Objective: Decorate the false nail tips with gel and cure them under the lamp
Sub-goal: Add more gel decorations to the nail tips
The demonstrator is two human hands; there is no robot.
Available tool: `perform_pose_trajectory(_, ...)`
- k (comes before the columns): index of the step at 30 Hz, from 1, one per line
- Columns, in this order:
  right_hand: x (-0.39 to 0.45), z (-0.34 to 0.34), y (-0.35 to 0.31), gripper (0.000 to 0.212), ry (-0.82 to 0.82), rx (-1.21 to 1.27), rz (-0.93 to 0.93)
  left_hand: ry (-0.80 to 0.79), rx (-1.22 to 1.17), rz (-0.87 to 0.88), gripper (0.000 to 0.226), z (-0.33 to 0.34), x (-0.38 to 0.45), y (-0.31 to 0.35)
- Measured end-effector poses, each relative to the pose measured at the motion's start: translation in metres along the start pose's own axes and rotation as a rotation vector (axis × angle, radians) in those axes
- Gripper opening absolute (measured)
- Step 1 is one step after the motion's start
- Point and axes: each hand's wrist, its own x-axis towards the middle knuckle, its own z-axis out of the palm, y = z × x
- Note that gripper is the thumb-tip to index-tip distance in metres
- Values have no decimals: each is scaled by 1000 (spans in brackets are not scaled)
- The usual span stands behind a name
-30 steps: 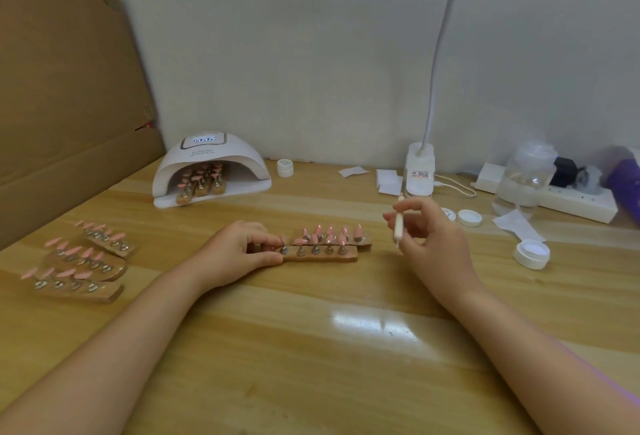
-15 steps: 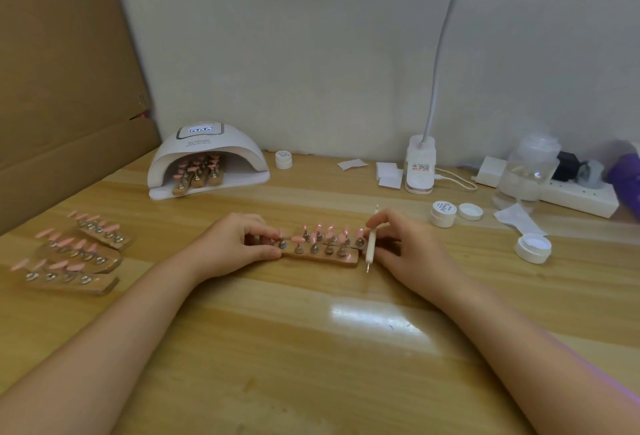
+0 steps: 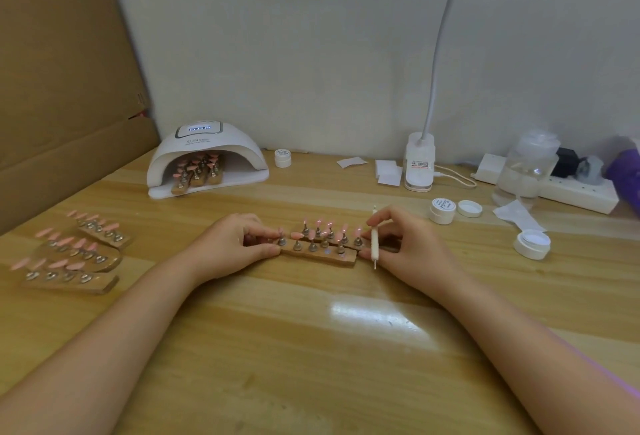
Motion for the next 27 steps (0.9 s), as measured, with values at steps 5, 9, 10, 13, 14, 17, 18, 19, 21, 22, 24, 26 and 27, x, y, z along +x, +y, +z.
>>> perform_pose_trajectory(5, -2, -2, -4, 35, 28, 10, -13, 92, 98, -24, 27, 5, 1, 0)
perform_pose_trajectory(9, -4, -2, -4, 40, 38, 21, -16, 228, 90, -58, 31, 2, -7, 13)
perform_pose_trajectory(10, -4, -2, -4, 41, 41, 18, -17, 322, 52, -53, 28, -1, -10, 21)
perform_pose_trajectory(13, -4, -2, -4, 41, 42, 16, -28, 500, -10, 15, 15, -1, -19, 55)
perform_pose_trajectory(14, -4, -2, -4, 40, 40, 19, -29, 491, 5, 24, 10, 3, -22, 66)
perform_pose_trajectory(17, -4, -3, -3, 39, 39, 46, -27, 424, 74, -9, 9, 22, -27, 90)
perform_pose_trajectory(18, -4, -2, -3, 39, 41, 50, -25, 417, 110, 2, 10, 27, -28, 94)
perform_pose_trajectory(19, -4, -2, -3, 39, 43, 52, -25, 423, 154, 31, 12, 32, -28, 96)
perform_pose_trajectory(21, -4, -2, -3, 39, 47, 64, -29, 441, 249, 89, 16, 38, -27, 97)
perform_pose_trajectory(22, -4, -2, -3, 39, 49, 72, -33, 444, 287, 105, 17, 40, -26, 96)
perform_pose_trajectory(24, -4, -2, -4, 39, 49, 81, -38, 450, 326, 121, 19, 43, -23, 95)
perform_pose_trajectory(26, -4, -2, -4, 39, 45, 87, -37, 467, 358, 150, 17, 46, -22, 94)
perform_pose_trajectory(27, -4, -2, -3, 39, 44, 88, -36, 474, 378, 160, 16, 47, -21, 93)
